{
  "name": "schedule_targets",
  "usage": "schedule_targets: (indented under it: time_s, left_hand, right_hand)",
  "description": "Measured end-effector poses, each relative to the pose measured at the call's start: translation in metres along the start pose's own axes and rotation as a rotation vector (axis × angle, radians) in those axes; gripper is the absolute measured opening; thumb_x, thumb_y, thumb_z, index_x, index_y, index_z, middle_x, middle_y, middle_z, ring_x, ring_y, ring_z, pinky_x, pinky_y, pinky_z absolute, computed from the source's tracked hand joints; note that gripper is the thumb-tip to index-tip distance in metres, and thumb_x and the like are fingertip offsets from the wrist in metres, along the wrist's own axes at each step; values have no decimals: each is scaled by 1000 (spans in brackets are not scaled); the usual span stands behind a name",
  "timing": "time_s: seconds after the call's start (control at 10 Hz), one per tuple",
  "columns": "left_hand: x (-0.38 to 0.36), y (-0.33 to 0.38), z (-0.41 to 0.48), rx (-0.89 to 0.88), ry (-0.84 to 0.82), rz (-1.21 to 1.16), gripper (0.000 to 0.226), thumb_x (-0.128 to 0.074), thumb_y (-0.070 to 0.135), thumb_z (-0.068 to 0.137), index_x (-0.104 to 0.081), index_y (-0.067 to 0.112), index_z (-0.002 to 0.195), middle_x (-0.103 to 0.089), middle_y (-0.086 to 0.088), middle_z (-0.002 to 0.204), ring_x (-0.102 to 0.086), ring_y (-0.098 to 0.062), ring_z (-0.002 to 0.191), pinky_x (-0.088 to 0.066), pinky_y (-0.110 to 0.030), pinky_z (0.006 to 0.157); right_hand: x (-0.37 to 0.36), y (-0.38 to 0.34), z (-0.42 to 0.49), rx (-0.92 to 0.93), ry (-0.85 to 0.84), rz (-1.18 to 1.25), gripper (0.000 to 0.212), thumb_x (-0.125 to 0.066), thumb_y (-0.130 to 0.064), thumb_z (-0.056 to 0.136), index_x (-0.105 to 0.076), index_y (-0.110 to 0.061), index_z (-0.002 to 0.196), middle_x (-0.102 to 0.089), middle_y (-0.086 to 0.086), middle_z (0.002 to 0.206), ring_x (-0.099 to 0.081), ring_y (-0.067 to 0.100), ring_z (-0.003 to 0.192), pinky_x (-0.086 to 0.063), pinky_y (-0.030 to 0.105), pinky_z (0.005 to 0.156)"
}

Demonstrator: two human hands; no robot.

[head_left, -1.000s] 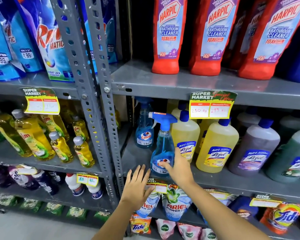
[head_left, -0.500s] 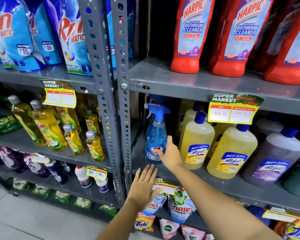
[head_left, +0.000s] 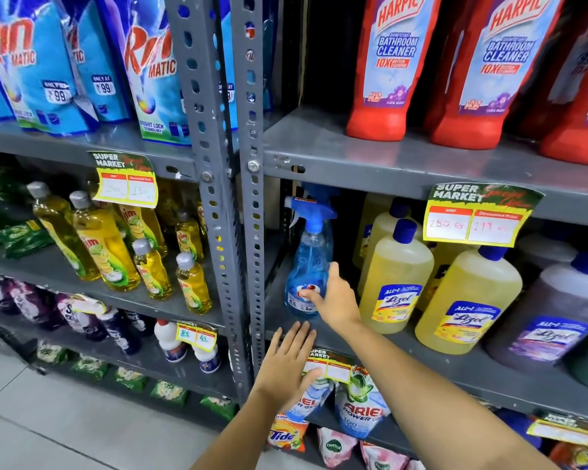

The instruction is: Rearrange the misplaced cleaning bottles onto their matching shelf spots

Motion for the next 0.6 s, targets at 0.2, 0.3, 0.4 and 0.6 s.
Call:
schedule_targets:
  time_s: [0.2,0.3,0.4,0.6]
  left_hand:
    - [2,1,-1,-10,24,1,69,-28,57,100,-36,9,148,-36,-11,154,-30,-27,142,-18,-49,109]
    - [2,1,-1,-16,15,-1,69,-28,57,100,-36,9,148,-36,-10,154,-31,-26,142,-19,-49,109]
    - [2,1,-2,-7,15,2,70,-23,58,100,-34,9,149,-35,-10,154,-31,-27,142,-19,-49,109]
    - [2,-2,3,-18,81,14,70,-19,59,101,-44,10,144,-45,-10,149,-36,-26,139,-21,-47,107]
  right_hand:
    - [1,0,-1,1,-21,17,61,-74,-29,84,-35,-15,130,-66,10,125,-67,27,111,-59,39,86]
    - [0,2,0,3,-20,22,62,-73,-29,85,-34,-15,131,-65,11,125,-67,28,111,-59,40,86]
    - [1,-1,-3,-14,-34,29,61,-73,-31,85,-34,-16,129,-65,10,125,-67,27,111,-59,40,85]
    - [10,-1,-13,-11,-17,210,90,-77,-31,81,-16,-24,148,-48,7,145,-56,25,127,-50,43,102]
Point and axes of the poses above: each hand's wrist, its own z-axis towards the middle knuckle, its own x-axis out of the back of the hand, y = z × x, the point moved 4 cm from there along z, towards the middle knuckle
